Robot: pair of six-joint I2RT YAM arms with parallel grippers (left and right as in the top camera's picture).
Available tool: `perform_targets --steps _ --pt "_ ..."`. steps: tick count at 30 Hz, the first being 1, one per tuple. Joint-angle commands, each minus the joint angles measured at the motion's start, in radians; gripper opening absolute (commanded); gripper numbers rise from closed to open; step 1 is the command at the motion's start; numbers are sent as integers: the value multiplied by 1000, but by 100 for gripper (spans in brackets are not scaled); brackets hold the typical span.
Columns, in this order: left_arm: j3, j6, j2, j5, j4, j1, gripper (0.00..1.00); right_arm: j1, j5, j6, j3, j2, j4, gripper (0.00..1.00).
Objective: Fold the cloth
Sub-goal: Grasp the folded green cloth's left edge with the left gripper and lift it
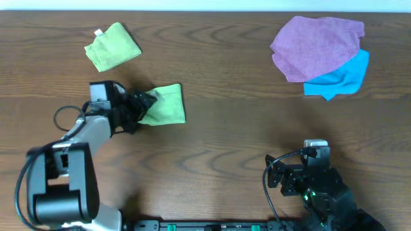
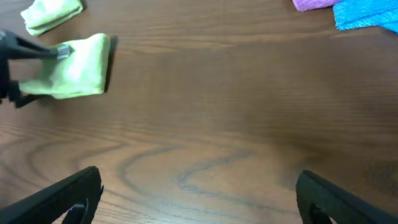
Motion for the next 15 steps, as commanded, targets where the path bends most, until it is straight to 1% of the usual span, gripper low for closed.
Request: perform_targets --steps 1,3,4,7,10,12,15 --pt "-21 -15 69 -33 23 -32 43 -7 17 15 -5 -4 -2 99" --pt "-21 -20 85 -28 47 -40 18 -7 17 15 -5 -4 -2 99" --pt "-21 -21 91 -26 56 -41 6 -7 17 15 -5 -4 -2 99" --pt "-20 -21 90 -20 84 -41 6 -7 17 15 -5 -4 -2 99" --pt "-2 -21 89 35 154 -38 6 -7 17 15 -5 -4 -2 99" --pt "57 -21 82 83 170 -39 6 -7 17 15 -5 -4 -2 99" --pt "146 -21 62 96 135 -39 6 -7 17 15 -5 -4 -2 99"
